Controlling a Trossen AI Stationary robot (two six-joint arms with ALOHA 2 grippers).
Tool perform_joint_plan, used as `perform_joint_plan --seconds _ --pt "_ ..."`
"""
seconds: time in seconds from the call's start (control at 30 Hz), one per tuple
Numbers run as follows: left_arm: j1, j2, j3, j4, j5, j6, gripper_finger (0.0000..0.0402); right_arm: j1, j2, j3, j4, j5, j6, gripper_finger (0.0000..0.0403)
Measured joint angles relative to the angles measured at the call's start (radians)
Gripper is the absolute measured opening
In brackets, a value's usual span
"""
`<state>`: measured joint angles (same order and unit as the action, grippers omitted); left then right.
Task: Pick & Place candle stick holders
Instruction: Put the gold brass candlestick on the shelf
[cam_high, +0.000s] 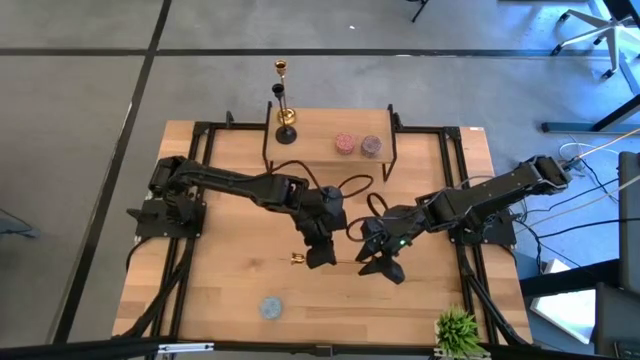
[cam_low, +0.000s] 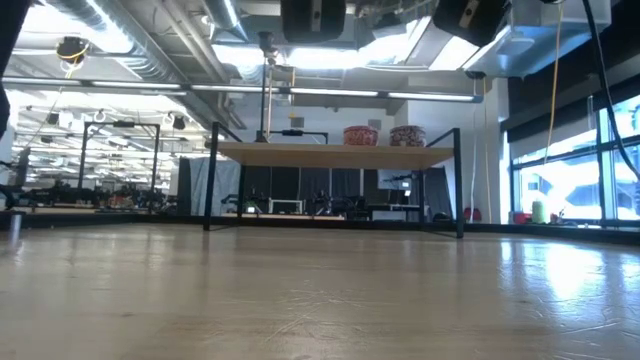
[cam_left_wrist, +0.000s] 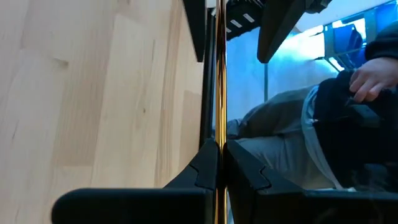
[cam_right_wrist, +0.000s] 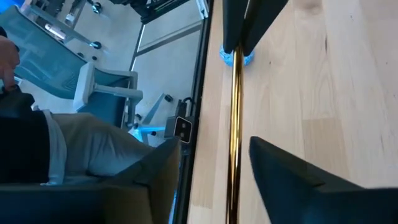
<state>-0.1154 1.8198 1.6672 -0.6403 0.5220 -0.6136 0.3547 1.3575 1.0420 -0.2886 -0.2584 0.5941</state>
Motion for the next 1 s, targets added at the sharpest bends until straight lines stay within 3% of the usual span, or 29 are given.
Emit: perform_joint_plan --seconds 0.43,0.77,1.0 --pt "0.0 -0.001 0.0 0.003 -0.003 0.02 0.0009 0.0 0.0 0.0 -0.001 0.004 0.0 0.0062" --pt "-0.001 -0.002 0.0 0.026 -0.004 0.016 0.0012 0.0 0.0 0.0 -0.021 0.003 0.023 0.004" --pt "0.002 -0.002 0.0 0.087 0.014 0.018 0.0051 0.001 0.0 0.0 -0.048 -0.004 0.041 0.0024"
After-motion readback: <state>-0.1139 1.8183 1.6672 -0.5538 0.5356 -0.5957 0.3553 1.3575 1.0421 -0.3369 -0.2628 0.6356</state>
